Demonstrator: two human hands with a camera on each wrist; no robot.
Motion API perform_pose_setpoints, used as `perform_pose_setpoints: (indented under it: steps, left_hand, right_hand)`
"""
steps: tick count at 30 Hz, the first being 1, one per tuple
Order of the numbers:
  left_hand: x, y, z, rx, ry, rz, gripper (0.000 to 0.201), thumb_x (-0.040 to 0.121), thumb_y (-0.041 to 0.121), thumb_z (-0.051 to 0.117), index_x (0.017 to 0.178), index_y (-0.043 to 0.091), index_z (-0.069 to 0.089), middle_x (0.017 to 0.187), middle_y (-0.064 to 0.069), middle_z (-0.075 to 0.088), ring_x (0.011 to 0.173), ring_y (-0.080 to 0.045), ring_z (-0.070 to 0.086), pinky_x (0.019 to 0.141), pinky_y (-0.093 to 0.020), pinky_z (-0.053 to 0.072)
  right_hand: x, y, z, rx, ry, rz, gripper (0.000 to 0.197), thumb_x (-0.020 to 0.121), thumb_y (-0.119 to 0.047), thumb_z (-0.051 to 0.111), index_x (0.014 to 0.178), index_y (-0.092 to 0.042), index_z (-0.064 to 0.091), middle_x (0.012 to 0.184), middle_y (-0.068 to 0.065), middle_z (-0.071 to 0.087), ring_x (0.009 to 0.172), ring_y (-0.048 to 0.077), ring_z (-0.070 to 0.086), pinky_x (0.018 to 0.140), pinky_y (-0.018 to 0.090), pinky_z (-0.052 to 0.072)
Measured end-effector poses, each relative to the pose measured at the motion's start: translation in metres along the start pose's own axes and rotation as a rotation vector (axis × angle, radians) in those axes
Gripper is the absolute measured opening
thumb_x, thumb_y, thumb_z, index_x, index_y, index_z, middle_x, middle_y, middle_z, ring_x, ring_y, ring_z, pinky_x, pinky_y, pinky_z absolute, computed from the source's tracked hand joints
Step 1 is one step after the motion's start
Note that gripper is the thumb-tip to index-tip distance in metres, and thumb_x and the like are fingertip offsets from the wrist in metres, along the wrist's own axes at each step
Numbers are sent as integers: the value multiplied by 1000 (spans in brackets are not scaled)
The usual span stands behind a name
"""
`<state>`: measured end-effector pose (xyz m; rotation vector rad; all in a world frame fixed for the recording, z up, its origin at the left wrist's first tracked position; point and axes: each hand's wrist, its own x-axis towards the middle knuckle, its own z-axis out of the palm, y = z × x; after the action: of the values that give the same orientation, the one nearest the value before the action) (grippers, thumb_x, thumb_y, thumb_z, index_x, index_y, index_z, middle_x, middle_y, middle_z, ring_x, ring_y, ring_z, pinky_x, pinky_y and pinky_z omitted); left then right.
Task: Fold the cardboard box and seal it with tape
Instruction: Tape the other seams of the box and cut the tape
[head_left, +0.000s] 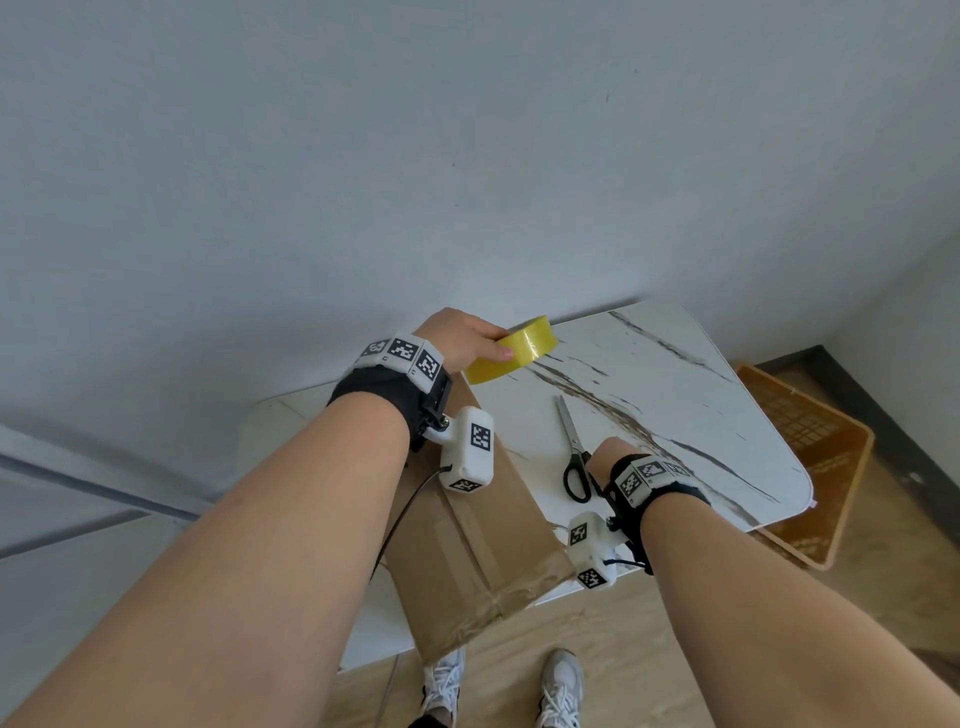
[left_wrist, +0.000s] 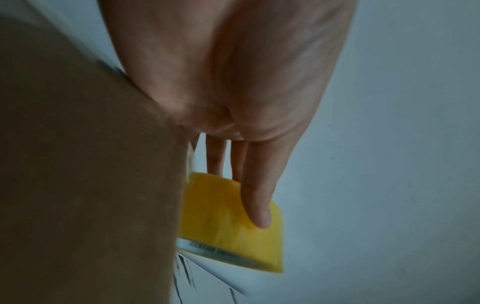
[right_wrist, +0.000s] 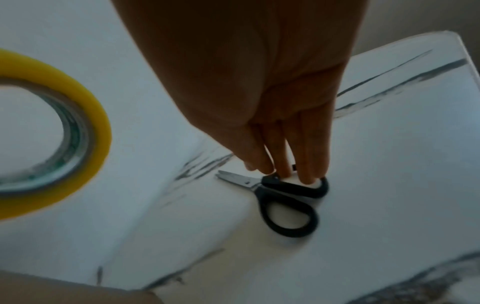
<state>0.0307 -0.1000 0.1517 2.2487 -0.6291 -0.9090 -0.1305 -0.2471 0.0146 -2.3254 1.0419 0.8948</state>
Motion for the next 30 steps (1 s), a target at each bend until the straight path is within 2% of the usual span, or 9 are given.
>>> perform_pose_setpoints:
  steps: [3, 6, 9, 11, 16, 19, 23, 26, 30]
  left_hand:
    - [-1, 7, -2, 118, -13, 29, 43, 86, 27, 69, 127, 19, 61, 135, 1, 56, 126, -17, 50, 91, -18, 32]
    - [0, 14, -1, 264, -31, 45, 42, 84, 27, 70, 126, 20, 62, 134, 1, 57, 124, -18, 51, 99, -22, 34]
    - [1, 24, 4, 510, -37, 78, 40, 84, 37, 67, 123, 30, 63, 128, 5, 58, 120, -22, 51, 106, -42, 36]
    - [-2, 31, 5, 638, -23, 106, 39, 84, 41, 64, 122, 37, 62, 127, 8, 56, 120, -22, 49, 105, -48, 34]
    - [-3, 34, 9, 634, 38, 146, 37, 83, 34, 68, 119, 40, 62, 131, 9, 53, 124, -21, 47, 107, -45, 31]
    - [-5, 31, 10, 430, 102, 109, 45, 89, 17, 62, 132, 27, 54, 143, 1, 47, 129, -20, 46, 107, -31, 36]
    - [-6, 22, 3, 390, 165, 21, 42, 98, 4, 37, 136, 15, 51, 149, -5, 40, 135, -22, 40, 110, -28, 32]
    - [-6, 11, 2, 351, 204, -14, 42, 98, 1, 33, 133, 13, 55, 147, -5, 43, 134, -22, 41, 110, -28, 33]
    - [-7, -1, 4, 296, 246, -44, 41, 98, 2, 34, 129, 15, 58, 144, -4, 47, 131, -22, 45, 107, -29, 36]
  right_hand:
    - [-9, -6, -21, 372, 194, -98, 39, 93, -15, 54, 132, -12, 55, 132, 9, 59, 111, 24, 59, 96, 31, 44]
    - [-23, -25, -51, 663, 416, -341, 64, 82, -14, 69, 140, -25, 46, 138, 3, 50, 118, 23, 55, 100, 31, 42]
    - [-37, -40, -73, 646, 418, -531, 83, 71, -7, 75, 142, -35, 40, 147, -2, 36, 107, 22, 56, 99, 41, 49]
    - [-46, -44, -80, 545, 398, -566, 76, 70, -4, 75, 136, -32, 49, 149, -5, 35, 101, 17, 52, 98, 37, 48]
    - [-57, -38, -79, 423, 397, -487, 57, 73, -16, 78, 126, -18, 56, 123, 1, 57, 102, 21, 56, 86, 32, 46]
    - [-54, -31, -72, 475, 367, -433, 56, 74, -20, 77, 125, -13, 55, 118, 6, 60, 89, 23, 60, 82, 38, 53]
    - [-42, -16, -53, 402, 214, -311, 48, 87, -7, 57, 134, -11, 52, 125, 14, 61, 98, 33, 65, 90, 41, 53]
    - [-31, -5, -33, 105, 142, -228, 51, 92, -2, 47, 141, -14, 45, 138, 14, 52, 120, 32, 55, 99, 37, 46]
    - [-25, 2, -10, -38, 59, -189, 52, 97, -1, 37, 148, -14, 35, 144, 12, 46, 125, 27, 50, 96, 29, 43]
